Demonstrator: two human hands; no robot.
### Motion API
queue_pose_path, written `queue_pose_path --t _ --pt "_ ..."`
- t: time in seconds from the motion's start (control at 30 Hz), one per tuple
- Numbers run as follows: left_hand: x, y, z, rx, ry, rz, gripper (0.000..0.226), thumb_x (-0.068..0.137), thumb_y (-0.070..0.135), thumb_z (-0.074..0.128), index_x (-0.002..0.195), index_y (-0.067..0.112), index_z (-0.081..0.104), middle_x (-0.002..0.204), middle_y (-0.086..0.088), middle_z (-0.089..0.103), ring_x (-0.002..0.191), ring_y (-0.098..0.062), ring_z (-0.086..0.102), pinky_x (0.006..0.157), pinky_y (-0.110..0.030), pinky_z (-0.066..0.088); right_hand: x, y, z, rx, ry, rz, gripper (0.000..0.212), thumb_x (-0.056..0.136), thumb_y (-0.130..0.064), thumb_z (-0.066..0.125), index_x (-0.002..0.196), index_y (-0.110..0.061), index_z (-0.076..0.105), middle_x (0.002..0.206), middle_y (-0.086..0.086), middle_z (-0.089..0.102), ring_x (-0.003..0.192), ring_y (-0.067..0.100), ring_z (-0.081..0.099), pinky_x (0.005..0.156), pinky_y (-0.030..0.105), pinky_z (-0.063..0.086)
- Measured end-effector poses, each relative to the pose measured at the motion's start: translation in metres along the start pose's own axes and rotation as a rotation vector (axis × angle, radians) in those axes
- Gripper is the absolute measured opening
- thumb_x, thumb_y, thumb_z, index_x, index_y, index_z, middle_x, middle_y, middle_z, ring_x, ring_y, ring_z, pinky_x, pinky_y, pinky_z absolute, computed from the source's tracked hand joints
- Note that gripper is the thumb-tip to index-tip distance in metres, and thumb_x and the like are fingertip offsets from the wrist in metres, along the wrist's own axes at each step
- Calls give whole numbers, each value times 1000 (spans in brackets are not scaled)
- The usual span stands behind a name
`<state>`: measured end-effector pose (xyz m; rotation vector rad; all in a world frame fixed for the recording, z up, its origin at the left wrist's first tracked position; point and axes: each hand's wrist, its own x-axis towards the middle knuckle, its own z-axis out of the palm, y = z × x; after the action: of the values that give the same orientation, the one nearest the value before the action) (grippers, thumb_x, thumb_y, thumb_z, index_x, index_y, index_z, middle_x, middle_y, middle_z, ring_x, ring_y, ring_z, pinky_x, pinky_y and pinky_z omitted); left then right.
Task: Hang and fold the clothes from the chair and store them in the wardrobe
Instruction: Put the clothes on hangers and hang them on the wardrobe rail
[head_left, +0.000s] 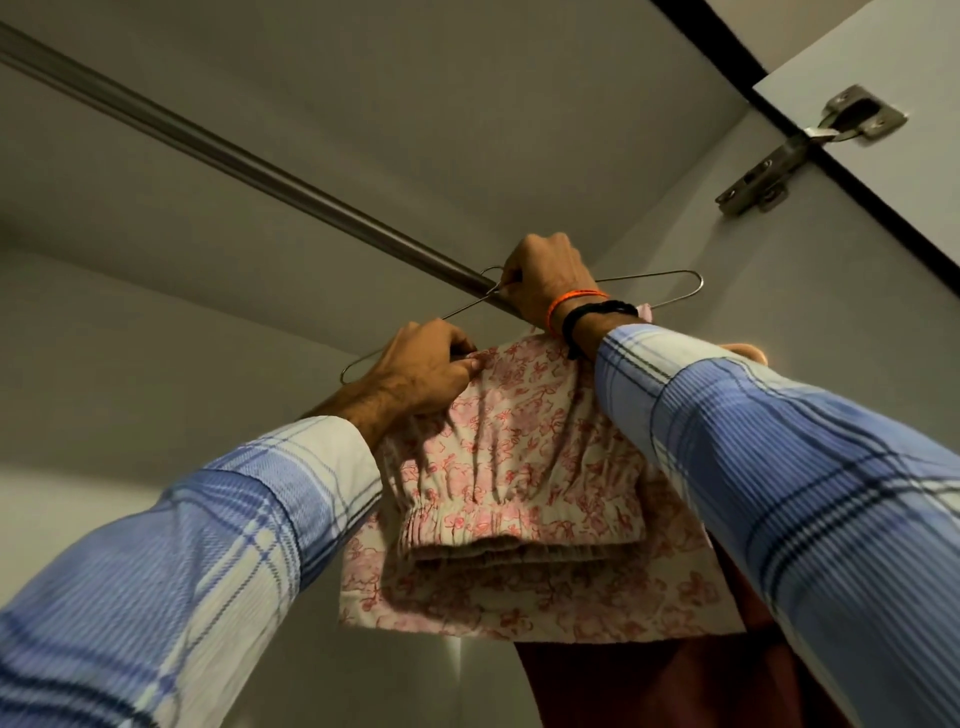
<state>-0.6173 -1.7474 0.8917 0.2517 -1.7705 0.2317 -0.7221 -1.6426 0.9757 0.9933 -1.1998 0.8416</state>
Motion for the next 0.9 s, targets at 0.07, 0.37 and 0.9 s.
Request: queue_pose_path --t 0.07,0.37,0.9 --pt "-5 -3 1 15 -13 -6 25 96 34 60 110 17 71 104 -2 71 92 -17 63 81 -27 46 -1 -3 4 -7 -24 -15 16 85 -13 69 100 -10 73 102 17 66 91 37 64 82 45 56" --pt "-19 -8 7 -4 8 -24 29 96 29 60 121 18 65 118 -2 68 103 -17 60 86 -25 42 -14 0 -9 -98 -86 -49 21 89 -18 62 108 -13 70 104 16 63 93 36 61 78 41 54" --pt "-15 29 37 12 -229 -38 44 87 14 57 130 22 57 127 -5 62 112 -25 59 99 -36 50 -39 27 -29 -352 -134 -123 25 94 -8 55 116 -11 67 108 18 62 95 40 62 72 40 47"
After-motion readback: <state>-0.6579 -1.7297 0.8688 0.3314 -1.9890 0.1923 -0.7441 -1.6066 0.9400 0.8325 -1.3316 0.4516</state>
